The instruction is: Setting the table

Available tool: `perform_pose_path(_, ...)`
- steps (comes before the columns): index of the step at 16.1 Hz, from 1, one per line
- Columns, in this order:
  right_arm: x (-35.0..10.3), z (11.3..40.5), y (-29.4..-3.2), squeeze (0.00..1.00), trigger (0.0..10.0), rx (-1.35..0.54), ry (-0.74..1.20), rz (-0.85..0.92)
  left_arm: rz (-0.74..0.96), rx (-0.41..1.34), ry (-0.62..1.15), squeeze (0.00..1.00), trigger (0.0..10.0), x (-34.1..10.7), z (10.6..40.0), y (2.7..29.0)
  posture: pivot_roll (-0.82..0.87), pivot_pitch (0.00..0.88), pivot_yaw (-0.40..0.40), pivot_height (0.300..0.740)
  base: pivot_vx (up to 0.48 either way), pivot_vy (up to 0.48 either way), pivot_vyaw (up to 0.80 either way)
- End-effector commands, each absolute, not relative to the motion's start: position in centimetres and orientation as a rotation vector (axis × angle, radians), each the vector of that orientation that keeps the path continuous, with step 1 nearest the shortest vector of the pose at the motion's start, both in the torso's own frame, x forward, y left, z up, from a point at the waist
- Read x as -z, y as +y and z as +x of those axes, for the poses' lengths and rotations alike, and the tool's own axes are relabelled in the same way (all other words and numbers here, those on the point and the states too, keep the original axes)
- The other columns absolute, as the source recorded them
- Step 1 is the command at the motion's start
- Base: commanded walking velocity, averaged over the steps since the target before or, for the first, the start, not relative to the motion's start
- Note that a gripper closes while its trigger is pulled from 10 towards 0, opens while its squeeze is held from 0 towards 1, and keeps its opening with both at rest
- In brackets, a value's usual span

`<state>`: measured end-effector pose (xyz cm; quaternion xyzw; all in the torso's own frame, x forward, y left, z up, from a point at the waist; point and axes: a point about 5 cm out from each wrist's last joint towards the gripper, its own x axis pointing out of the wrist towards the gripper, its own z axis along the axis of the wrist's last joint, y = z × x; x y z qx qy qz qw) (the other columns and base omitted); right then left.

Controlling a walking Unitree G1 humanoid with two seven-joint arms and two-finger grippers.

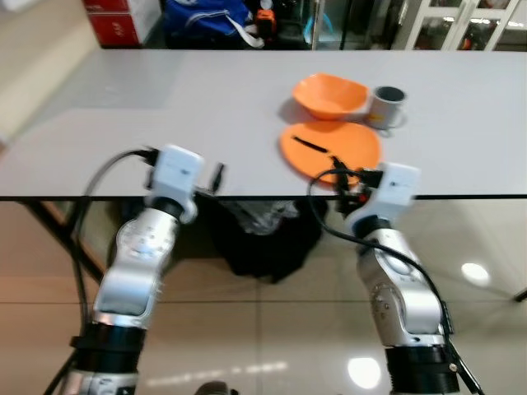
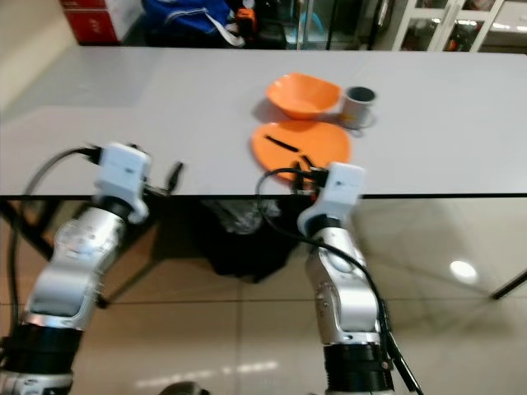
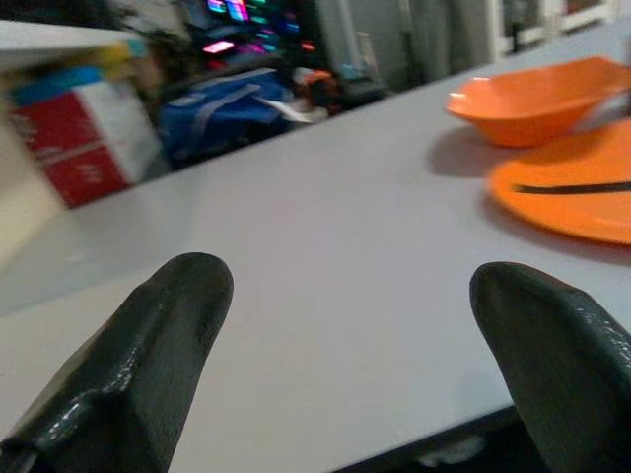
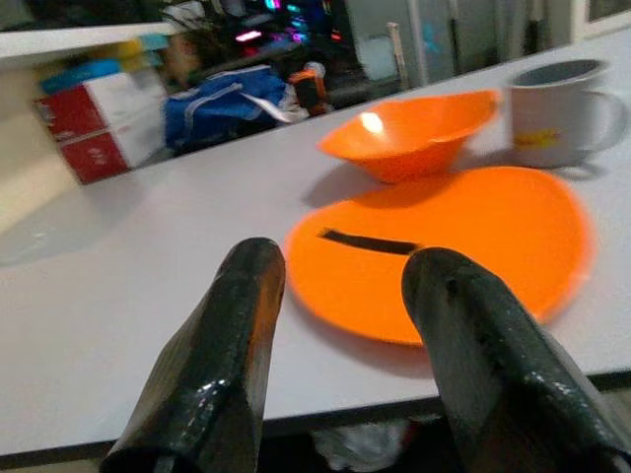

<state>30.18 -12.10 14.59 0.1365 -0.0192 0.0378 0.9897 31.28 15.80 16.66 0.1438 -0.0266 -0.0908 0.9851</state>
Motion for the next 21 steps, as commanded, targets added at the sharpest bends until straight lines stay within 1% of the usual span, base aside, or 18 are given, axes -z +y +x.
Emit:
perform_pose_path(1,-14.60,30.24,-12.94,0.00,10.0,-0.057,-0.041,0.260,0.269,0.204,-0.056,0.00,10.0,-16.53,31.28,14.96,0.11,0.016,0.000,0.740,0.000,0.480,0.00)
perform_pose_path(10,-14.83,30.71,-13.03,0.00,10.0,-0.070,-0.050,0.234,0.257,0.210,-0.057,0.00,10.0,-16.46,31.62,14.42,0.10,0.009,-0.003,0.740,0.000,0.480,0.00)
perform_pose_path(21,-15.07,31.19,-12.33,0.00,10.0,-0.103,-0.063,0.221,0.270,0.195,-0.068,0.00,10.0,-16.67,31.64,15.00,0.13,0.000,-0.012,0.740,0.000,0.480,0.00)
